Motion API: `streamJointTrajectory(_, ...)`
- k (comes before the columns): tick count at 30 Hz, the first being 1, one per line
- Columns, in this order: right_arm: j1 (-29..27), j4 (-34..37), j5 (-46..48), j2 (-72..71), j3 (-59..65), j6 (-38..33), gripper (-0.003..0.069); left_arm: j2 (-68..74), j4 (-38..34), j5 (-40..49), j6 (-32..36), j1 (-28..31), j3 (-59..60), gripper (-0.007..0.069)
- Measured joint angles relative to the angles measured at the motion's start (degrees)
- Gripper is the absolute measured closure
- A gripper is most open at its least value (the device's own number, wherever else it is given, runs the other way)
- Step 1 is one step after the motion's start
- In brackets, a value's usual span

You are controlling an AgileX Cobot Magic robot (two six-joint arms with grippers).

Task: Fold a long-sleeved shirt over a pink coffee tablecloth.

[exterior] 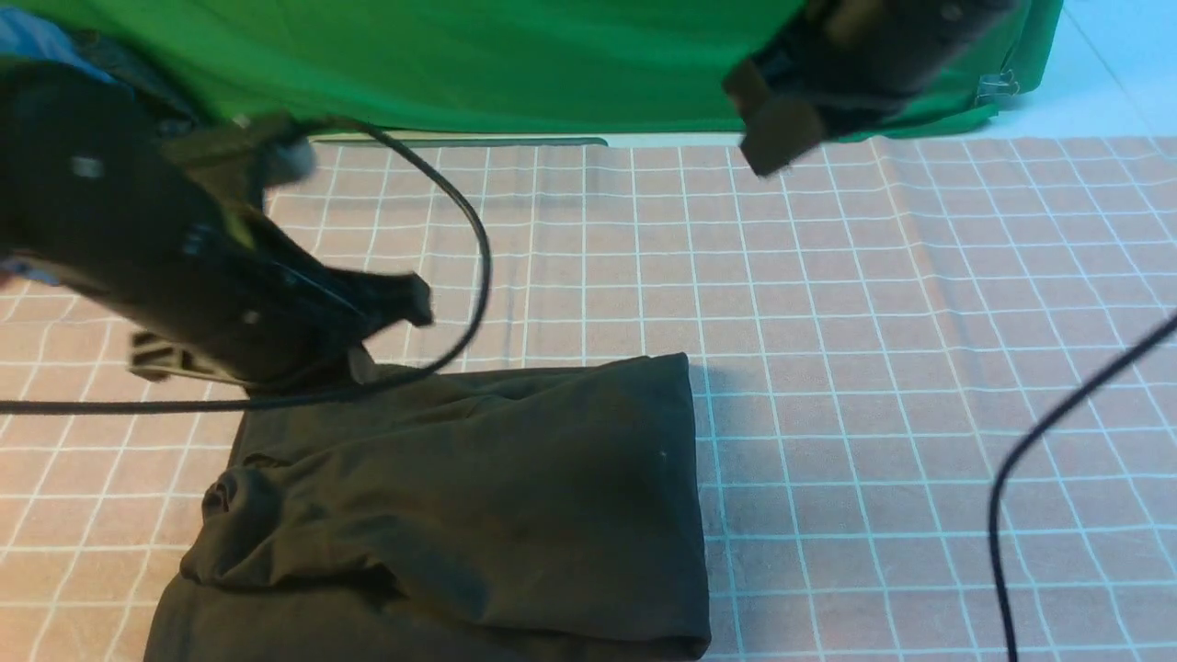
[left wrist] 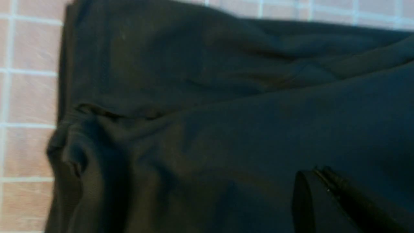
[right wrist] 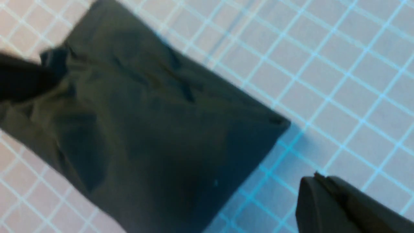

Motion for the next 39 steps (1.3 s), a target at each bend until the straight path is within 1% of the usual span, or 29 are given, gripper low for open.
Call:
streamJointTrajectory(5,-0.2,0.0,-0.4,-2.0,7.3,-1.6,0.0620,6.8,-5.4,-0.2,3.9,0.0,0.8,0.0611)
streamJointTrajectory(8,-0.2,0.0,-2.2,-2.1,8.9,-1.8,0.0620,7.6,-7.2,-2.5,4.8,0.0,4.7,0.0611)
streamJointTrajectory(11,-0.2,-0.1,-4.3,-2.1,9.4,-1.8,0.0620,7.8,-7.6,-5.0,5.0,0.0,10.7,0.0611)
streamJointTrajectory(14,-0.2,-0.2,-6.2,-2.2,9.4,-1.8,0.0620,7.9,-7.9,-9.6,4.6,0.0,17.5,0.0611)
streamJointTrajectory(19,-0.3,-0.2,-7.6,-2.2,9.5,-1.9,0.0620,6.0,-9.2,-15.4,3.9,0.0,22.1,0.0611)
streamJointTrajectory(21,-0.3,-0.2,-7.9,-2.2,9.5,-2.0,0.0620,5.2,-9.3,-16.2,3.8,0.0,22.6,0.0611)
streamJointTrajectory(25,-0.3,-0.2,-8.1,-2.2,9.5,-2.0,0.0620,2.5,-8.9,-15.3,2.8,0.0,22.8,0.0611)
streamJointTrajectory(27,-0.3,-0.2,-8.1,-2.2,9.5,-2.0,0.0620,-1.0,-8.3,-12.8,1.6,0.0,22.8,0.0611)
streamJointTrajectory(32,-0.3,0.2,-8.1,-2.2,9.5,-2.0,0.0620,-8.1,-5.8,-10.3,-1.8,0.0,21.2,0.0611)
streamJointTrajectory(35,-0.3,0.4,-8.1,-2.2,9.5,-2.0,0.0620,-11.4,-1.1,-6.6,-4.9,0.0,18.7,0.0611)
streamJointTrajectory(39,-0.3,0.5,-8.1,-2.2,9.5,-2.0,0.0620,-11.3,1.8,-5.0,-7.3,0.0,17.1,0.0611)
